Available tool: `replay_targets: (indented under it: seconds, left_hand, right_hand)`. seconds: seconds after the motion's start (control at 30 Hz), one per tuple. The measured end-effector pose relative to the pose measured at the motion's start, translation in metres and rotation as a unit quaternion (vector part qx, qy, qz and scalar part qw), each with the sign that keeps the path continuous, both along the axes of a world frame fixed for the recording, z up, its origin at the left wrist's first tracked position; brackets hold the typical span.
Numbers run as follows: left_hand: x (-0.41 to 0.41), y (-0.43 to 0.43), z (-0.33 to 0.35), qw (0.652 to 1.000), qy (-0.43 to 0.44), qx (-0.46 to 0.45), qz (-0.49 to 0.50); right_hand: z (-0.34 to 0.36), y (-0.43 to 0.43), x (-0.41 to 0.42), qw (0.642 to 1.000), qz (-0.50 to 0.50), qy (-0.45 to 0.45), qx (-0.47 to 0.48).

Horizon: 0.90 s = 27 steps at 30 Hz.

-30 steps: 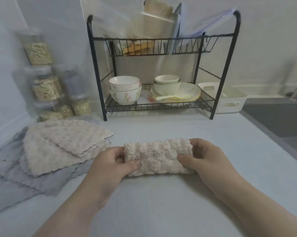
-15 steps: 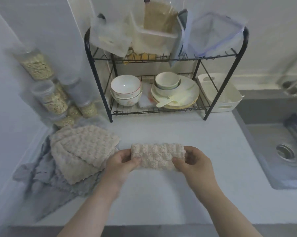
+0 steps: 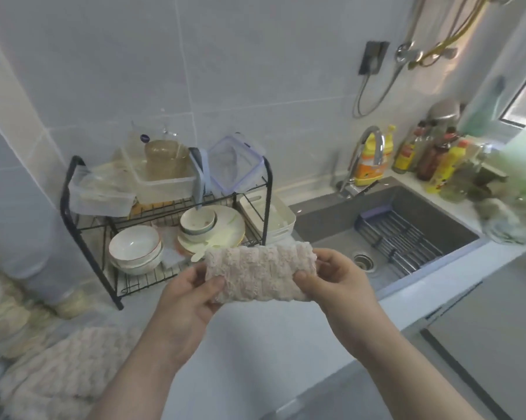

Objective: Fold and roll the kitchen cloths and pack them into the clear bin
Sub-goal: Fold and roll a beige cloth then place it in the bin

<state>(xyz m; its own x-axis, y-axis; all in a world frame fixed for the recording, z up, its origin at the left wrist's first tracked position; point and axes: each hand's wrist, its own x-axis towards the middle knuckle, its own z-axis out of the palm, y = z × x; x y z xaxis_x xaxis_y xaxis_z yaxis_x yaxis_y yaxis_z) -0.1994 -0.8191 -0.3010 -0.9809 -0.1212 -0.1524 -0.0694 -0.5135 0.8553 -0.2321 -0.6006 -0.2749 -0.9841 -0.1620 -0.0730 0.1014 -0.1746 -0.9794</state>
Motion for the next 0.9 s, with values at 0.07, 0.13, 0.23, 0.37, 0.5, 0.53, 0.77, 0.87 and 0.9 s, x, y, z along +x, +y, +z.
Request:
replay_targets:
  seconds: [0.07, 0.13, 0.23, 0.37, 0.5, 0.53, 0.77, 0.87, 0.9]
  left_hand:
    - [-0.018, 0.03, 0.012, 0.999, 0.017, -0.002, -0.041]
    - [-0.038, 0.069, 0.025, 0.997, 0.021, 0.002, -0.079]
    - [-0.065, 0.139, 0.041, 0.991, 0.036, 0.004, -0.131]
    - [-0.102, 0.245, 0.058, 0.974, 0.072, -0.014, -0.217]
    - [-0.132, 0.359, 0.076, 0.951, 0.103, -0.033, -0.289]
    - [-0.137, 0.386, 0.079, 0.948, 0.107, -0.032, -0.298]
    - [-0.159, 0.542, 0.087, 0.922, 0.117, -0.042, -0.367]
    - [-0.166, 0.596, 0.084, 0.908, 0.108, -0.054, -0.402]
    - [-0.169, 0.614, 0.083, 0.902, 0.108, -0.055, -0.415]
  right_hand:
    - [0.012, 0.031, 0.003, 0.999, -0.042, 0.009, -0.001]
    - [0.024, 0.068, 0.004, 0.996, -0.088, 0.018, -0.002]
    - [0.037, 0.13, 0.007, 0.987, -0.156, 0.033, -0.008]
    - [0.05, 0.223, 0.007, 0.964, -0.256, 0.053, -0.039]
    - [0.06, 0.318, 0.006, 0.934, -0.345, 0.08, -0.045]
    - [0.062, 0.34, 0.006, 0.928, -0.36, 0.083, -0.042]
    - [0.07, 0.483, 0.008, 0.902, -0.422, 0.085, -0.018]
    - [0.067, 0.532, 0.012, 0.885, -0.46, 0.075, 0.004]
    - [0.066, 0.548, 0.014, 0.879, -0.472, 0.07, 0.008]
